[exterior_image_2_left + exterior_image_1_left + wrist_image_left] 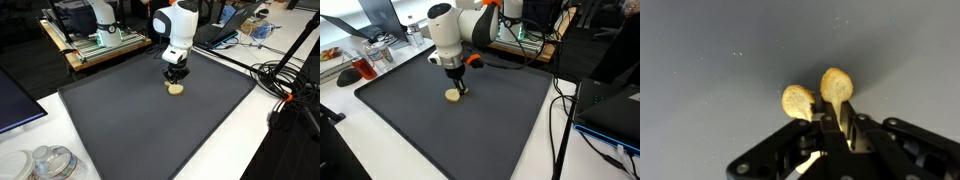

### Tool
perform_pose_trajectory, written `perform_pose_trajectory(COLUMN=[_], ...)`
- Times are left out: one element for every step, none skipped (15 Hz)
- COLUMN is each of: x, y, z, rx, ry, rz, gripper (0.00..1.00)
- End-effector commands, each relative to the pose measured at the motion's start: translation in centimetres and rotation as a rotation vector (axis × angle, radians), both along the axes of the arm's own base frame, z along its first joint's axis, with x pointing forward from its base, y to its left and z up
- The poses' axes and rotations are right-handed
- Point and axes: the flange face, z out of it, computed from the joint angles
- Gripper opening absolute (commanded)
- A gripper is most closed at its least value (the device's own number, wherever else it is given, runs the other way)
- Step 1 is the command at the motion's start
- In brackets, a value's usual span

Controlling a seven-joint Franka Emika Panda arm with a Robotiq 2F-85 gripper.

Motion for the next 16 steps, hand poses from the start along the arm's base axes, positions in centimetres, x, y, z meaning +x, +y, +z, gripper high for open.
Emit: perform_pose_trajectory(x=[-0.3,-0.4,-0.6,-0.7,-0.7,-0.8,-1.0,-1.2,-1.5,-1.9,-2.3,-2.6,-2.9,-3.0,-3.1,-3.1], y=[0.3,0.3,0.3,0.4,0.4,0.6,1.0,1.5,2.0,2.5,3.0,3.3,3.5,3.6,3.6,3.5], z=[-0.3,-0.2,0.0,0.1,0.2,0.3,0.4,0.5,0.6,0.6,0.7,0.9,1.2,1.7,2.2,2.7], rx=[-0.044,-0.053,-0.063,-0.067,-0.074,-0.073,-0.074,-0.072,-0.072,-0.068,-0.064,-0.084,-0.098,-0.113,-0.134,-0.153], ry=[0.032,0.033,0.039,0.04,0.041,0.045,0.047,0.058,0.083,0.108,0.135,0.159,0.171,0.173,0.176,0.178], rz=[0.043,0.047,0.054,0.063,0.068,0.078,0.086,0.101,0.121,0.145,0.174,0.181,0.195,0.211,0.224,0.233], gripper=[0.43,0.49,0.57,0.63,0.71,0.77,0.84,0.92,0.98,1.0,1.0,1.0,1.0,1.0,1.0,1.0])
